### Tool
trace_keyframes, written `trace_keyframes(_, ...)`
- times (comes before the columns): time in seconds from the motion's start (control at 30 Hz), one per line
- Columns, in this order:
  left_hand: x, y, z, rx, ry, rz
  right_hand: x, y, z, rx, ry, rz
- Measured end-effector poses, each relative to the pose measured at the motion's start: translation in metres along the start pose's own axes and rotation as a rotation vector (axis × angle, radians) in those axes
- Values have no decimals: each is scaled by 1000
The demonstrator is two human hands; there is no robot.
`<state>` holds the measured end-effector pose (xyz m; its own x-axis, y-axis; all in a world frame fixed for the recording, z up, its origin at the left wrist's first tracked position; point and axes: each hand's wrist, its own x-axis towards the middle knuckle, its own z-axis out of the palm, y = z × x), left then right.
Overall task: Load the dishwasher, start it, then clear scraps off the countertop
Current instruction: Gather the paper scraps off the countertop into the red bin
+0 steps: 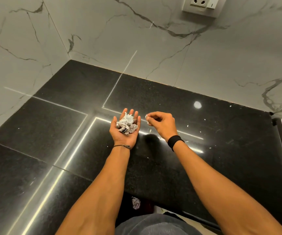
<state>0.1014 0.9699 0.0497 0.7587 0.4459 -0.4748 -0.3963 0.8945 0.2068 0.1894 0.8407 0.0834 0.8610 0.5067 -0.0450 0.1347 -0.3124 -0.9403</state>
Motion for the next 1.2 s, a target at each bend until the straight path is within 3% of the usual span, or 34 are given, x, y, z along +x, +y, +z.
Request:
trace_keyframes(0.2,4,-9,11,-8,-6,-19,-5,-32,11,33,-29,-154)
trace_keyframes(0.6,-2,-15,21,-198,-73,38,-18,-23,12,-220,-229,-343)
trace_keyframes(1.03,-5,-19,14,-198,-93,43,0,-10,-14,-188,-34,-203)
trace_keyframes(1.2,-1,-20,13,-206,-93,35,17,13,-29,-377,-135,-74)
